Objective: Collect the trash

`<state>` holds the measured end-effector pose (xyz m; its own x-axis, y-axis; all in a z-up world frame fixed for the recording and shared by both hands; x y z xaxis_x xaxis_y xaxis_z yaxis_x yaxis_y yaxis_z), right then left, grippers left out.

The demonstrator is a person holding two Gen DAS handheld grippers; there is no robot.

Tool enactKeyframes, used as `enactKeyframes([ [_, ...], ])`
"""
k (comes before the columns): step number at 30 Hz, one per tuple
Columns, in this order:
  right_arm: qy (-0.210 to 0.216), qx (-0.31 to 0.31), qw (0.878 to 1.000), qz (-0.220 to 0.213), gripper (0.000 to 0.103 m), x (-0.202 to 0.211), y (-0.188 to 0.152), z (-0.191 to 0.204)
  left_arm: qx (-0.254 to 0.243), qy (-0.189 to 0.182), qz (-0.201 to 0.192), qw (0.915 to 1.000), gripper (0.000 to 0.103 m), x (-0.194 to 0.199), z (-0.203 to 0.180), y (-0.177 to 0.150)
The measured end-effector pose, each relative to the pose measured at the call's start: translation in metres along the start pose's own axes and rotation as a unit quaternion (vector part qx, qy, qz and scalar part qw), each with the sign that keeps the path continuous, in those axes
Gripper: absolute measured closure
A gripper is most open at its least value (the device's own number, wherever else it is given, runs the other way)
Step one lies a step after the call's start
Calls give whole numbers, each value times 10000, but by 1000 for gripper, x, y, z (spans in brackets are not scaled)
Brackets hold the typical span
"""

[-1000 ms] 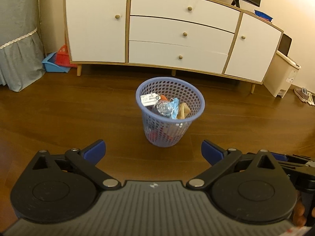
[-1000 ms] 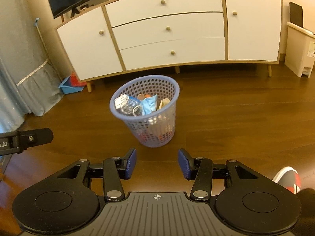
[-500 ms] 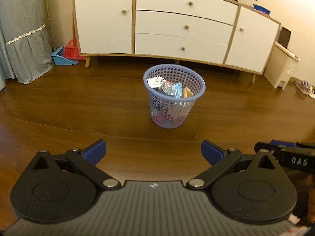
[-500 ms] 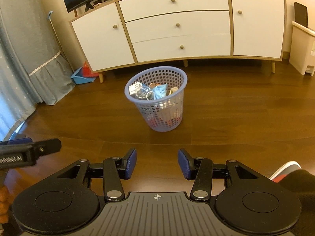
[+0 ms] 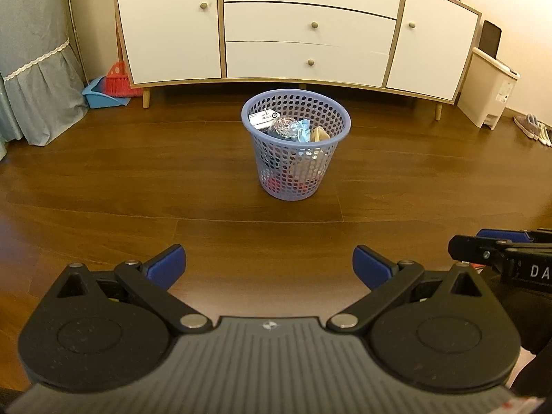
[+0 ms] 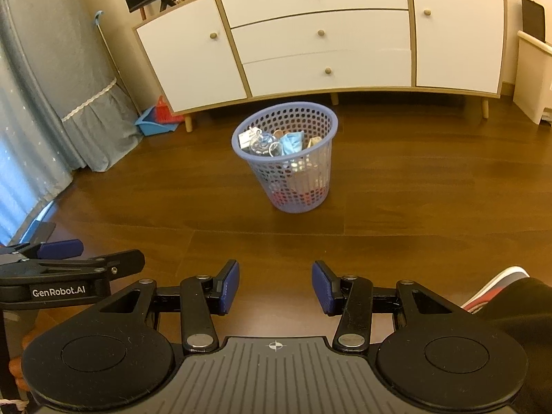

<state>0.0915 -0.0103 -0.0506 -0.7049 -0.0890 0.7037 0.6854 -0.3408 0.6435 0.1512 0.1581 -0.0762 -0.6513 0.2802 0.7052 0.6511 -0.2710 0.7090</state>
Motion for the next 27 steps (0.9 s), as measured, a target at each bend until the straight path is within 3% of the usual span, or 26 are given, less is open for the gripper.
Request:
enactKeyframes([
  [27,136,51,9999,70,59,-2,-6,3,-43,-3,119,9999,1,0,-4,-7],
])
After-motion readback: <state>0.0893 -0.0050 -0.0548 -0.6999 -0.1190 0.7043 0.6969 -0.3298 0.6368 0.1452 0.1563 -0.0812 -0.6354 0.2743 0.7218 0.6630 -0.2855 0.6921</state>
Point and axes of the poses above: each gripper's, at about its wrist camera, not at the fingertips, and x roughly against the way its jaws point, z to its left, y to its top, the point moved 5 cm from there along -x, roughly the way its jaws point, and after that the axes turned 4 degrees about y, right-handed, at the moved point
